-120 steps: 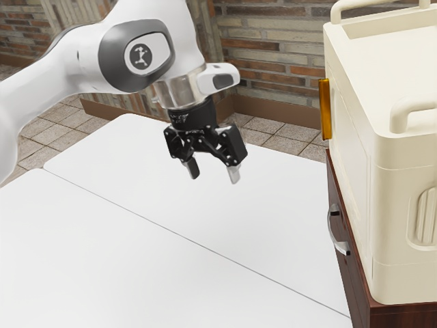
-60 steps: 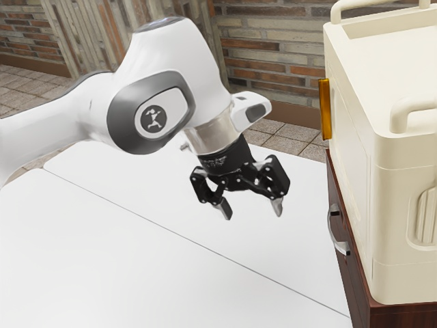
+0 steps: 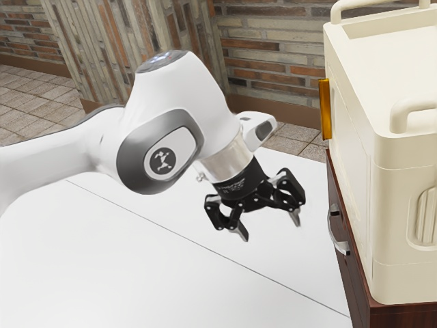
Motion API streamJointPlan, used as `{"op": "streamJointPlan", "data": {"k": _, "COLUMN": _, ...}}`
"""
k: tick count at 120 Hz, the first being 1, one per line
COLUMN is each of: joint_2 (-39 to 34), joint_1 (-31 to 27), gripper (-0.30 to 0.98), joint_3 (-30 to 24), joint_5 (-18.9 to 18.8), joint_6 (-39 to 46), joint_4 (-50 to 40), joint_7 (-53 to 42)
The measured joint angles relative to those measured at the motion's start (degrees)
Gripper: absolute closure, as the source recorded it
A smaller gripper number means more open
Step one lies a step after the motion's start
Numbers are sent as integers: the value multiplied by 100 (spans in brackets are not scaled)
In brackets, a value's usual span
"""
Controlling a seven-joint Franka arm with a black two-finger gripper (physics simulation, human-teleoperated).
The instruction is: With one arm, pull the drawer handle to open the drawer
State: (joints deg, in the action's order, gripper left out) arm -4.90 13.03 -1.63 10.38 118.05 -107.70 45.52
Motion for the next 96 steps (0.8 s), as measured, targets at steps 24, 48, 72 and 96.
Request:
{"op": "streamJointPlan", "data": {"k": 24, "joint_2": 31, "joint_1": 75, "gripper": 0, "joint_3": -60, "joint_5": 164, "joint_6": 277, "joint_4": -25, "joint_7": 338}}
{"op": "streamJointPlan", "data": {"k": 48, "joint_2": 59, "joint_1": 58, "gripper": 0, "joint_3": -169, "joint_5": 258, "joint_6": 508, "joint_4": -78, "joint_7": 572}}
{"op": "streamJointPlan", "data": {"k": 72, "joint_2": 129, "joint_1": 127, "gripper": 0, "joint_3": -188, "joint_5": 278, "joint_6": 714, "joint_4": -102, "joint_7": 735}}
{"op": "streamJointPlan", "data": {"k": 96, "joint_2": 241, "joint_1": 107, "gripper": 0, "joint_3": -189, "joint_5": 255, "joint_6": 878, "joint_4": -62, "joint_7": 839}}
